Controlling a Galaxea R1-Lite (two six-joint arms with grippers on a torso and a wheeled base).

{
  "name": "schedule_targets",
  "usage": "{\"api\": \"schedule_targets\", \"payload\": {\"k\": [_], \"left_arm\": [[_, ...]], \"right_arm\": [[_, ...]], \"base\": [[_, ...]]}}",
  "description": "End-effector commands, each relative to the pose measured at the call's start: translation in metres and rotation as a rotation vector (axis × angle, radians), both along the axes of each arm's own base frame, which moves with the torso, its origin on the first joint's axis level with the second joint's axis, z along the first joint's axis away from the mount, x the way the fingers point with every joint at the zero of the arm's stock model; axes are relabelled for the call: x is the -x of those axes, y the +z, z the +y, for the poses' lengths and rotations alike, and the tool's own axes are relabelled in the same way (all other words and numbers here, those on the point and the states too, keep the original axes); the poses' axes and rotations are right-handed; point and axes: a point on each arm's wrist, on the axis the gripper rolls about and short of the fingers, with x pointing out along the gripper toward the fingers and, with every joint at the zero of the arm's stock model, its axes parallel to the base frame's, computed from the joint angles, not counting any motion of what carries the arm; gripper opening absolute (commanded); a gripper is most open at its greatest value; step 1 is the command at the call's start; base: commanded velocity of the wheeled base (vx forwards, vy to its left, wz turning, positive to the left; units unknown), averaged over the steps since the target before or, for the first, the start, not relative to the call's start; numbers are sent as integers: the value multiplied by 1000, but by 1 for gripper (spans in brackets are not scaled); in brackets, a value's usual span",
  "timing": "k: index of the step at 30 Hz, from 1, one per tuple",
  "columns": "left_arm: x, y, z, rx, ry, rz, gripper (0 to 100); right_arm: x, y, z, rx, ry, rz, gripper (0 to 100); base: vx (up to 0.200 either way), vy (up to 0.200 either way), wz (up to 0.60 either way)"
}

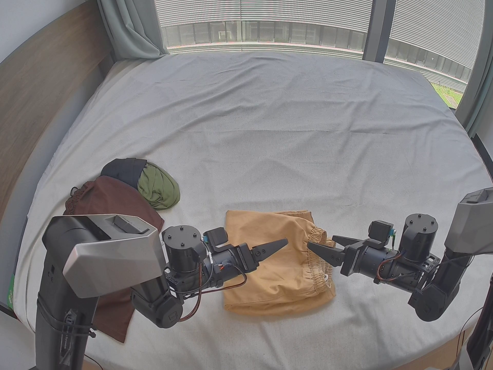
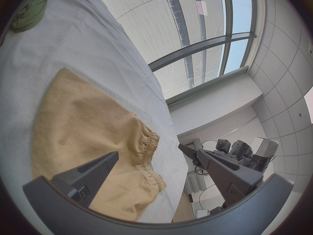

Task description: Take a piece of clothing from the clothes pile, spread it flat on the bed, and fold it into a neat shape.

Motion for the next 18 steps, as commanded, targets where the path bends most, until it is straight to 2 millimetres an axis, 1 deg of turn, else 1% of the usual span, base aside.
{"api": "schedule_targets", "payload": {"k": [1,5,12,18], "left_arm": [[0,6,6,1,25,-7,100],[1,23,17,13,52,-26,100],[10,37,33,7,71,-28,100],[18,51,57,-29,83,-77,100]], "right_arm": [[0,-6,2,9,6,20,100],[3,-12,4,19,14,44,100],[5,-25,12,34,37,88,100],[9,-35,17,39,53,133,100]], "base": [[0,0,0],[0,0,0],[0,0,0],[0,0,0]]}}
